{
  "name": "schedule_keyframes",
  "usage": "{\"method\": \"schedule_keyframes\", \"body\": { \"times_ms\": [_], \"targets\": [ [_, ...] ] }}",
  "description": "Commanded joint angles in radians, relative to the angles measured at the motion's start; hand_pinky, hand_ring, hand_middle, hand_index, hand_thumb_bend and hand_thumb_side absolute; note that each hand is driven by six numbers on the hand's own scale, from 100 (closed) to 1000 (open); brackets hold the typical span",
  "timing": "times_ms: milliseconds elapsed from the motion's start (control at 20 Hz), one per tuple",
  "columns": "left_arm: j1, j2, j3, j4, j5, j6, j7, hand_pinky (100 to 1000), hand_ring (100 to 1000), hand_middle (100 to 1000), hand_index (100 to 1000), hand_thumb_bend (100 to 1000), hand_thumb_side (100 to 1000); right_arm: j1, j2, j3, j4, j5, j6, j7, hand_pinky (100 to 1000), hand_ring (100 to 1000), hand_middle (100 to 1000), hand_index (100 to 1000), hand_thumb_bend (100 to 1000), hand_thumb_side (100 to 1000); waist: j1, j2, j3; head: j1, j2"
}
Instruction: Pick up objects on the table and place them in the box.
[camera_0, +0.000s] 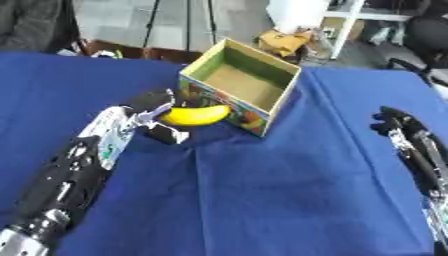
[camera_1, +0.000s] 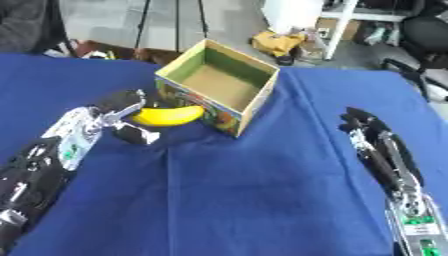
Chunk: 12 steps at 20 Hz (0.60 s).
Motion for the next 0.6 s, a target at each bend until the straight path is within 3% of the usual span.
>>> {"method": "schedule_keyframes", "body": {
  "times_ms": [50, 350, 600],
  "targets": [
    [-0.039, 0.029, 0.016, -0.046, 0.025, 0.009, 0.0, 643, 521, 460, 668, 224, 416, -0.01, -0.013, -0.007, -0.011, 0.011, -0.001, 0.002, 851, 767, 776, 890, 100, 769, 0.002, -0.016, -0.003, -0.001, -0.014],
    [-0.084, 0.055, 0.031, -0.095, 0.071, 0.033, -0.001, 644, 523, 462, 669, 224, 407, -0.012, -0.012, -0.001, -0.008, 0.011, -0.004, 0.008, 851, 767, 776, 890, 100, 768, 0.001, -0.016, -0.013, 0.006, -0.018],
    [-0.129, 0.066, 0.048, -0.065, 0.056, 0.049, 0.002, 646, 526, 466, 673, 228, 410, -0.023, -0.007, 0.011, -0.006, 0.011, -0.01, 0.019, 851, 767, 776, 890, 100, 767, -0.004, -0.007, -0.046, 0.012, -0.033]
  ]
}}
